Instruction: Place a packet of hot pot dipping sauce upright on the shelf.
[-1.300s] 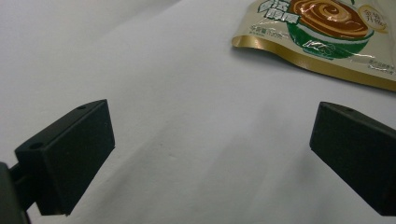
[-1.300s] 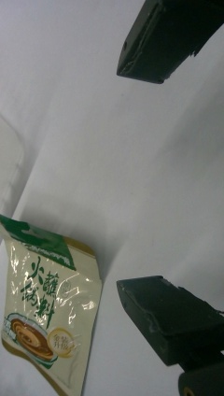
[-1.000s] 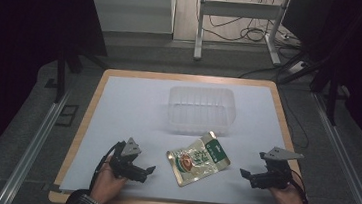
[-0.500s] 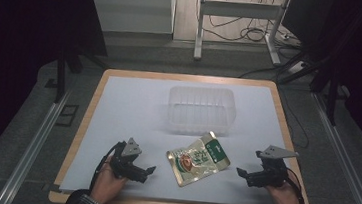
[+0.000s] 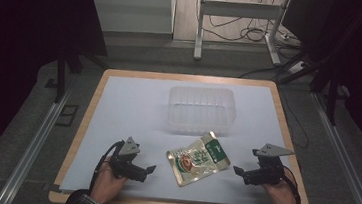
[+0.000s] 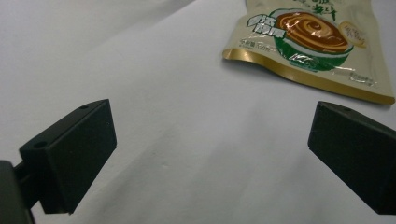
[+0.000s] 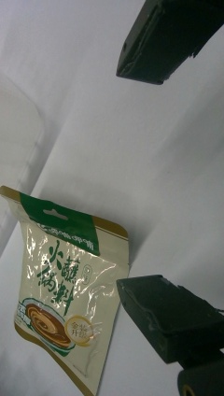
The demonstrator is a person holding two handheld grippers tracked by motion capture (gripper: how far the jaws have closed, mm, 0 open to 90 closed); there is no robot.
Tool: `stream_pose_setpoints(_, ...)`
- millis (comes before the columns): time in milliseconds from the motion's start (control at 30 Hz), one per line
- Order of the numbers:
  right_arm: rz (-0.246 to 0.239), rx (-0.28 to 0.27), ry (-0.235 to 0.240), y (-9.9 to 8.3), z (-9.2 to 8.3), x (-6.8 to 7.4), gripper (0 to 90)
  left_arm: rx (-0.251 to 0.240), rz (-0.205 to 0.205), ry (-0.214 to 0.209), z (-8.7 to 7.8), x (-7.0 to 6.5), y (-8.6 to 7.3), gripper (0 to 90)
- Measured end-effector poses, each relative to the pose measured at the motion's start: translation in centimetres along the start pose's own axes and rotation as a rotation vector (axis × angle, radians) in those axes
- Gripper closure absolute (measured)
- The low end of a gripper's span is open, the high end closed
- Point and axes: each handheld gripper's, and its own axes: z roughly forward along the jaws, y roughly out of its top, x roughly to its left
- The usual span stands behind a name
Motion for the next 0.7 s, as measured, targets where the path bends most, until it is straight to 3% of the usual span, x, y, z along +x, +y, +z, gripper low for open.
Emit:
stream_pose_setpoints(267,0.003,0.003,0.012,0.3,0.6,0.1,1.8,-0.006,-0.016,-0.014,0.0,0.0,0.0,0.9)
stream_pose_setpoints(700,0.007,0.017,0.038,0.7,2.0,0.6,1.4,-0.008,0.001,0.026,-0.1,0.1,0.0,0.0)
